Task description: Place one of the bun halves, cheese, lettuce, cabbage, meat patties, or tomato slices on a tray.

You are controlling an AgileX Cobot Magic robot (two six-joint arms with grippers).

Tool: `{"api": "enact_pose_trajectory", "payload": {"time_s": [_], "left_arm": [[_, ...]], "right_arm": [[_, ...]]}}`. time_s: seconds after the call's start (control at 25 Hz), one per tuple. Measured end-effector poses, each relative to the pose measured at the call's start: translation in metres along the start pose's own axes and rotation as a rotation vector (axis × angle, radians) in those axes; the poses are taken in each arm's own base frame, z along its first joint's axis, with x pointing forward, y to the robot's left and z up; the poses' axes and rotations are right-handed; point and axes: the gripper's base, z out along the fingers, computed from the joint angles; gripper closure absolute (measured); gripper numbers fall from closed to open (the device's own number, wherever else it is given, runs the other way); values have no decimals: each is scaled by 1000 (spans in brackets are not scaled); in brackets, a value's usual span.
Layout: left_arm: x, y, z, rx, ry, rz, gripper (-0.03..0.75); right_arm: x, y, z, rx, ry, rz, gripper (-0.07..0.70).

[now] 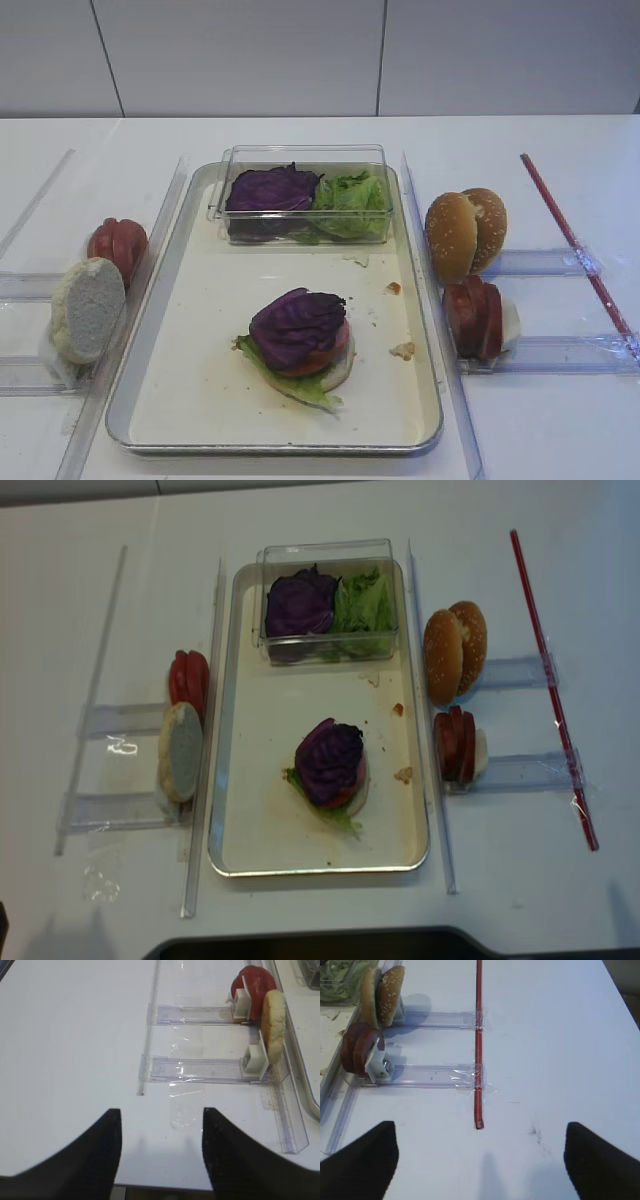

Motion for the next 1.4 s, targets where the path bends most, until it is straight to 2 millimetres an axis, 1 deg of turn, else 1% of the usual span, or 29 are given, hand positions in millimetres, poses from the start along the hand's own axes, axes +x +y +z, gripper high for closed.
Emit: {"api": "enact_pose_trajectory", "payload": {"time_s": [0.48,0.56,0.76,0.88,1.2,1.4], "left_arm": [[0,0,0,0,0,0,338],[0,0,0,0,0,0,338],[0,0,0,0,0,0,338],[0,0,0,0,0,-2,338],[0,0,0,0,0,-2,338],[0,0,0,0,0,-2,338]], "right_arm": [[0,0,0,0,0,0,-58],[0,0,0,0,0,0,-44],[0,0,0,0,0,0,22],[0,0,0,-2,0,1,40],[0,0,0,-3,0,1,9],[0,0,0,-3,0,1,7]]}}
